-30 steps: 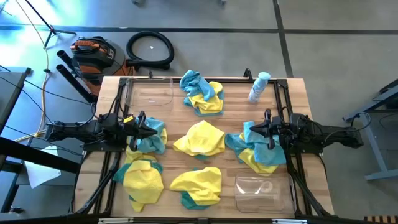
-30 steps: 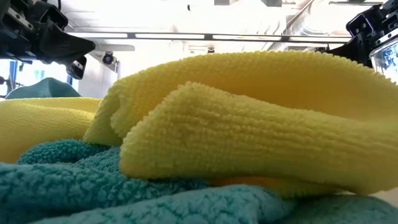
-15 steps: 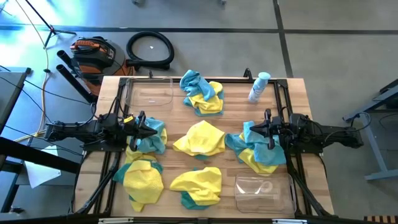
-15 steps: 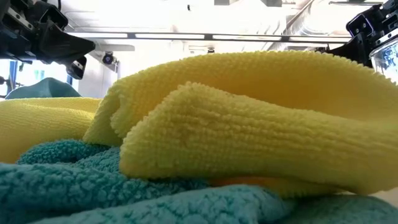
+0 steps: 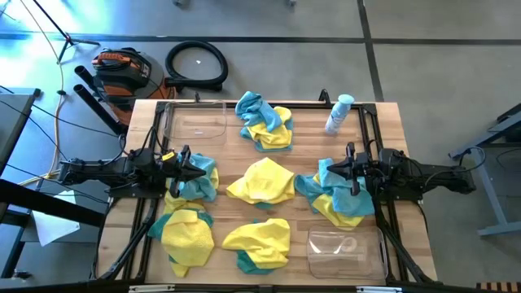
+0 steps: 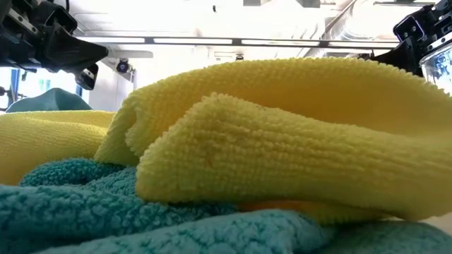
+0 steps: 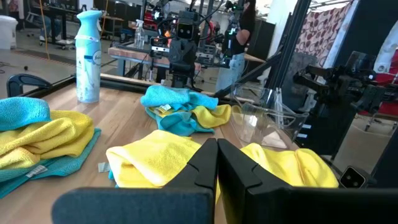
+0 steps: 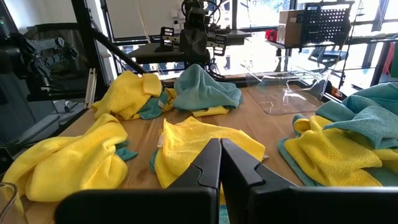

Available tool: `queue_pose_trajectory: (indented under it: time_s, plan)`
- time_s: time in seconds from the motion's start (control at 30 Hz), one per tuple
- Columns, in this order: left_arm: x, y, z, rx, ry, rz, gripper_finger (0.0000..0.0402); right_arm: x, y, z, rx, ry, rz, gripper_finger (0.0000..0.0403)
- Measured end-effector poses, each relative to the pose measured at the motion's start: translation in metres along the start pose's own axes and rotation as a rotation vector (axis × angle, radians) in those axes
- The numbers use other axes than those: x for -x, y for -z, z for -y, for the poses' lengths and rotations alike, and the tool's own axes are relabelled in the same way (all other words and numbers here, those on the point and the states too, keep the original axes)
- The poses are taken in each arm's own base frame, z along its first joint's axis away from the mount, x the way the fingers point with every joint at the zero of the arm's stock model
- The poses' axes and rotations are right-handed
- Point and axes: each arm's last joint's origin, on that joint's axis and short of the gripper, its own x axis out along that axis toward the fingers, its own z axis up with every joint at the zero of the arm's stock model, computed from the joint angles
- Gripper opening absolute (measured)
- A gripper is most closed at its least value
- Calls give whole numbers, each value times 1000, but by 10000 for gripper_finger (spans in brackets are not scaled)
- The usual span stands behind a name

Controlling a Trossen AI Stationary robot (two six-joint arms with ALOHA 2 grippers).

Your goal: Sort microfiber towel by color & place in baskets

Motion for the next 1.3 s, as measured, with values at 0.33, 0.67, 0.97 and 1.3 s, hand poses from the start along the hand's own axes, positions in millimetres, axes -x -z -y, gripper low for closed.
queue_pose_trajectory:
  time_s: [0.33,0.67,0.97,1.3]
  plan:
    - [0,0,0,0,1,0,0,0,0,0,0,1,0,0]
    - [0,0,0,0,1,0,0,0,0,0,0,2,0,0]
    - [0,0,0,0,0,1,0,0,0,0,-157,8,2,0]
    - [0,0,0,0,0,0,0,1,-13,0,-278,-9,123,0]
